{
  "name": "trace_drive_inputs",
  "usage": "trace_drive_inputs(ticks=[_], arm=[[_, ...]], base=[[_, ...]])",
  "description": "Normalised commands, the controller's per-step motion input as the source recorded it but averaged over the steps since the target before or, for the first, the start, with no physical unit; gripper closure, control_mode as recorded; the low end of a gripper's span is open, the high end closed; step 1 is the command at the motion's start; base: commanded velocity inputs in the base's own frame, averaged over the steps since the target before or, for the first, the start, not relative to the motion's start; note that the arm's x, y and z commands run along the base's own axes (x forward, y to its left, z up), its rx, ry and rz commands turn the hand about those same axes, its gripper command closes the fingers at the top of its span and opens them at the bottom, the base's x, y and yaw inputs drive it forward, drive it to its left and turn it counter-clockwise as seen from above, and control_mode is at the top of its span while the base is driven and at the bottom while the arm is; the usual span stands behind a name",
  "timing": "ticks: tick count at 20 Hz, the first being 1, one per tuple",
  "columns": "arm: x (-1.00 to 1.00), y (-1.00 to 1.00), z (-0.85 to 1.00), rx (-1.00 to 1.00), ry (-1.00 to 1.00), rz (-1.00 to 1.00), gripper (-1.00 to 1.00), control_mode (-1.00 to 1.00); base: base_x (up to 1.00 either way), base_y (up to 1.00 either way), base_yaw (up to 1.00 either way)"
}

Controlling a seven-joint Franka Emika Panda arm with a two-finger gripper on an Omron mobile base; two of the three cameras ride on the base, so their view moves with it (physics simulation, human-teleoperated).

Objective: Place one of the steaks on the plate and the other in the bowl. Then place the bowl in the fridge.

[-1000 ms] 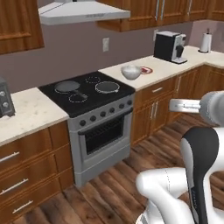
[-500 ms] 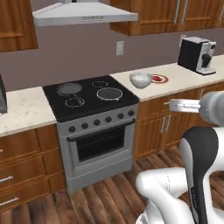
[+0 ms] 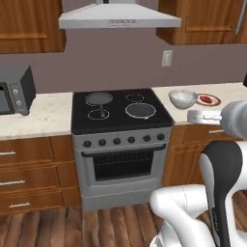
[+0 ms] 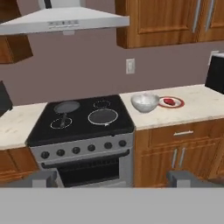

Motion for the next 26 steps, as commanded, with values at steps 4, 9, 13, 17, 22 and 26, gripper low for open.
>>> trace_drive_inputs(ticks=[4,9,13,17,22,26], arm=[[0.0,0.0,0.0,0.0,0.0,0.0,-1.0,1.0],[0.0,0.0,0.0,0.0,0.0,0.0,-1.0,1.0],[0.0,0.0,0.0,0.0,0.0,0.0,-1.0,1.0],[0.0,0.0,0.0,0.0,0.0,0.0,-1.0,1.0],[0.0,0.0,0.0,0.0,0.0,0.0,-1.0,1.0],[0.0,0.0,0.0,0.0,0.0,0.0,-1.0,1.0]], base=[[0.75,-0.97,0.33],[0.55,-1.0,0.1],[0.08,-0.94,-0.2],[0.07,0.08,-0.1],[0.42,0.33,0.02],[1.0,-0.09,0.0]])
